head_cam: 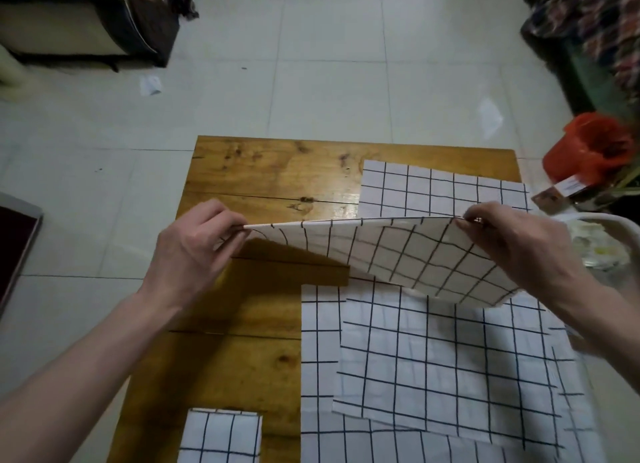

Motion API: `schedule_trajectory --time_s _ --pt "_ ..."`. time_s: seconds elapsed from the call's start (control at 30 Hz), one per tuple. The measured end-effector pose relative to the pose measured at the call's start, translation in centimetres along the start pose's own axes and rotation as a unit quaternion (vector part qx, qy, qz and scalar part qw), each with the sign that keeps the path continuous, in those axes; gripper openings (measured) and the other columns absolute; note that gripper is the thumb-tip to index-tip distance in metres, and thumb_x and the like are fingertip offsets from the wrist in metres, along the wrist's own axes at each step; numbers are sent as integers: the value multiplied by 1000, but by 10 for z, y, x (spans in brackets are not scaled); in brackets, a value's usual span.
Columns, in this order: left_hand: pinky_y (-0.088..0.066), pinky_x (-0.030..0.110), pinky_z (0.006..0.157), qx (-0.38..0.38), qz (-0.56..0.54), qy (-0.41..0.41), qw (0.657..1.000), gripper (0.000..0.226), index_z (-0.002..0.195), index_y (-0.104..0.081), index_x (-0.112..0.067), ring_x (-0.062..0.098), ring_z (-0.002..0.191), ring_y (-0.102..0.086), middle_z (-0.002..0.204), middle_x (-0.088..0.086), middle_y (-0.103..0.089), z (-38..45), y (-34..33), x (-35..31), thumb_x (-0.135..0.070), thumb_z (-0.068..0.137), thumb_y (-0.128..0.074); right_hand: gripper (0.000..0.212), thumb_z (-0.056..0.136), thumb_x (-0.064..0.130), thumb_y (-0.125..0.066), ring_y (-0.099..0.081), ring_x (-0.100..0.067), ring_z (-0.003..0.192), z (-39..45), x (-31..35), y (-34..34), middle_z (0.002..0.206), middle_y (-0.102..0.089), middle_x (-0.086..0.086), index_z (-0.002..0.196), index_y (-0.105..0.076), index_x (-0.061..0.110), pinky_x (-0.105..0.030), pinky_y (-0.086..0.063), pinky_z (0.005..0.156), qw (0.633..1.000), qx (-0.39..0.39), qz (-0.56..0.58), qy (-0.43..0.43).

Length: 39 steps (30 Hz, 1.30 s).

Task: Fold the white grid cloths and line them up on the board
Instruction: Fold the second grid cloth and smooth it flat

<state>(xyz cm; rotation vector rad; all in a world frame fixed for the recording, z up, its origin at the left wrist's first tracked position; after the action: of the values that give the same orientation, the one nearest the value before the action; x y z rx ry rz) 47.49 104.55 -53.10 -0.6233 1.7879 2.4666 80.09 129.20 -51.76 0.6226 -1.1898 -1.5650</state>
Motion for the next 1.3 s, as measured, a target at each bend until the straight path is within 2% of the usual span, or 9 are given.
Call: schedule_trajectory --time_s 0.17,0.27,0.33,0.47,0.63,0.83,0.97,1.13,1.3 --pt "-62 42 63 31 8 8 999 18 104 -72 -8 22 81 -66 97 4 -66 -17 -9 10 -12 87 -78 17 103 18 -58 -64 -26 68 -21 -4 -16 89 -67 -8 107 -66 4 -38 -55 48 994 77 -3 79" --pt "-58 32 59 36 7 21 999 22 99 -68 -9 18 73 -62 94 1 -64 -20 -10 13 -7 83 -82 4 103 10 -63 -63 -30 76 -23 -18 -23 93 -68 -8 106 -64 8 -43 -55 54 993 108 -14 46" --pt "-48 23 57 33 13 9 999 20 96 -64 -10 15 70 -56 90 -1 -61 -12 -6 11 -6 85 -81 10 95 7 -70 -64 -33 79 -16 -23 -18 94 -70 -10 104 -66 6 -44 -56 59 995 99 -12 9" --pt "-57 36 60 5 20 -2 1000 19 95 -60 -9 22 73 -59 89 5 -62 11 10 6 -1 87 -76 14 102 12 -60 -64 -36 82 4 -19 12 95 -70 -15 104 -69 1 -42 -54 63 999 14 -36 -27" --pt "-57 40 60 -20 36 -3 999 21 95 -61 -7 24 77 -58 88 9 -62 6 23 4 4 84 -75 17 105 11 -60 -61 -35 83 -8 -12 40 101 -69 -18 100 -72 0 -49 -51 66 995 -44 -78 -47" --pt "-41 40 54 3 57 -20 998 29 84 -60 -9 25 70 -48 78 5 -56 -36 -6 0 16 74 -72 18 99 12 -62 -65 -34 89 -76 5 4 105 -68 -15 100 -75 0 -42 -52 76 997 -3 -59 -50" --pt "-40 35 55 69 51 14 996 41 82 -55 -15 20 69 -45 77 1 -54 -66 -45 -2 21 69 -71 14 97 6 -62 -64 -36 89 -122 12 -37 103 -67 -13 100 -74 2 -46 -52 76 995 57 -30 -74" --pt "-36 32 70 166 87 87 978 51 84 -50 -27 16 77 -45 82 -8 -53 -94 -95 -4 16 69 -74 22 83 -6 -77 -63 -36 92 -158 16 -70 105 -69 -11 103 -75 4 -46 -51 75 984 100 -23 -147" --pt "-39 31 92 224 138 171 950 45 108 -47 -28 13 99 -43 106 -7 -54 -109 -100 -11 -3 80 -73 15 100 9 -67 -66 -36 97 -174 15 -80 113 -70 -10 112 -75 5 -47 -50 80 979 98 -21 -180"
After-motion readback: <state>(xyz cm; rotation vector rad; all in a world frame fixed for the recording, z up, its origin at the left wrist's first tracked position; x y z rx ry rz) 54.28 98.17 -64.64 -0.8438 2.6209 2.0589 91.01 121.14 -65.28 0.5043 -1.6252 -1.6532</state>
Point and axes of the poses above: each hand's wrist, its own z-axis towards the middle knuckle, its own y-axis out of the back of the hand, x = y × z, the point moved 6 cm from there along z, towards the middle knuckle
